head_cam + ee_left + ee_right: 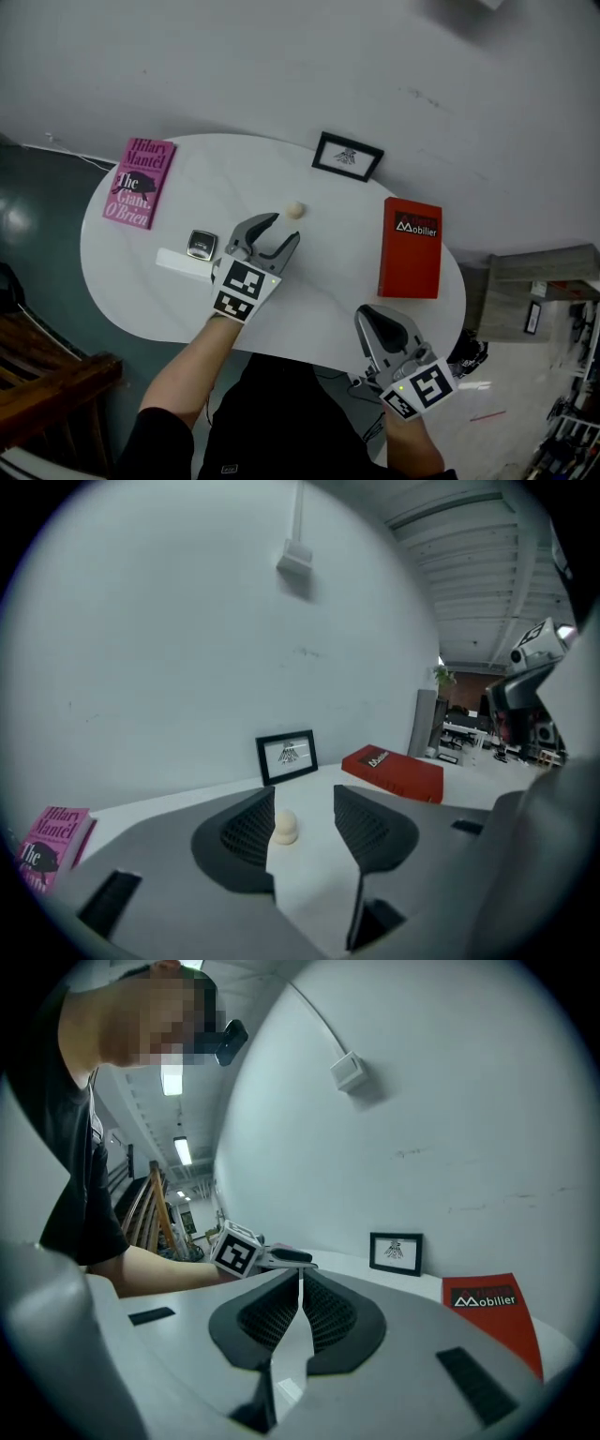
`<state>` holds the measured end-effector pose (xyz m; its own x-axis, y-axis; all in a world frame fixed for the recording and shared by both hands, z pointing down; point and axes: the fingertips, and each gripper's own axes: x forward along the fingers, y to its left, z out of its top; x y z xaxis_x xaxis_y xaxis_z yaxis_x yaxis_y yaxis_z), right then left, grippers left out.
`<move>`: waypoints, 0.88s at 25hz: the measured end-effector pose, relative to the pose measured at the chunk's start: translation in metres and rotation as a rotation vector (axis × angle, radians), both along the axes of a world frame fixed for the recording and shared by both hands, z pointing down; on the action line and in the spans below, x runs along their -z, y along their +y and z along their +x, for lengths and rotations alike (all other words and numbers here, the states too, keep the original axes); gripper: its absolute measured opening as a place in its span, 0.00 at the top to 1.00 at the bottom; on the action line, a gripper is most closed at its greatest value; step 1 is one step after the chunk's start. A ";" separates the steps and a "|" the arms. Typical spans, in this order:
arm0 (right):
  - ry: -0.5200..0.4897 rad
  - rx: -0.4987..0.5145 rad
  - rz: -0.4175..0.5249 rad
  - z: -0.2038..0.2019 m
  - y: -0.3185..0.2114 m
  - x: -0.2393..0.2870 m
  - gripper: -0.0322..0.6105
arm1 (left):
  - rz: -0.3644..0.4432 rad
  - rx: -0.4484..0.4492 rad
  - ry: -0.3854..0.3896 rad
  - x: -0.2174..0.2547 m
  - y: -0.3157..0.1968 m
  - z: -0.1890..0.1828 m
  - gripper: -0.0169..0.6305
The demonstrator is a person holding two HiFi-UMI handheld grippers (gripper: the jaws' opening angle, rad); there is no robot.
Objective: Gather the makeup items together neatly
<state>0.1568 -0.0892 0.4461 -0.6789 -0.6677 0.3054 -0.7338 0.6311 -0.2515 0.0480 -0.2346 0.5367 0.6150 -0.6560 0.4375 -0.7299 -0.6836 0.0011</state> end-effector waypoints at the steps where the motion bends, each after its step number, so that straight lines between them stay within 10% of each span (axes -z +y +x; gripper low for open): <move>1: 0.005 -0.004 -0.013 0.001 0.001 -0.005 0.89 | -0.020 -0.010 -0.015 -0.011 -0.006 0.002 0.68; 22: 0.038 -0.116 -0.086 0.031 -0.018 -0.015 0.89 | -0.177 -0.005 -0.167 -0.095 -0.060 0.019 0.70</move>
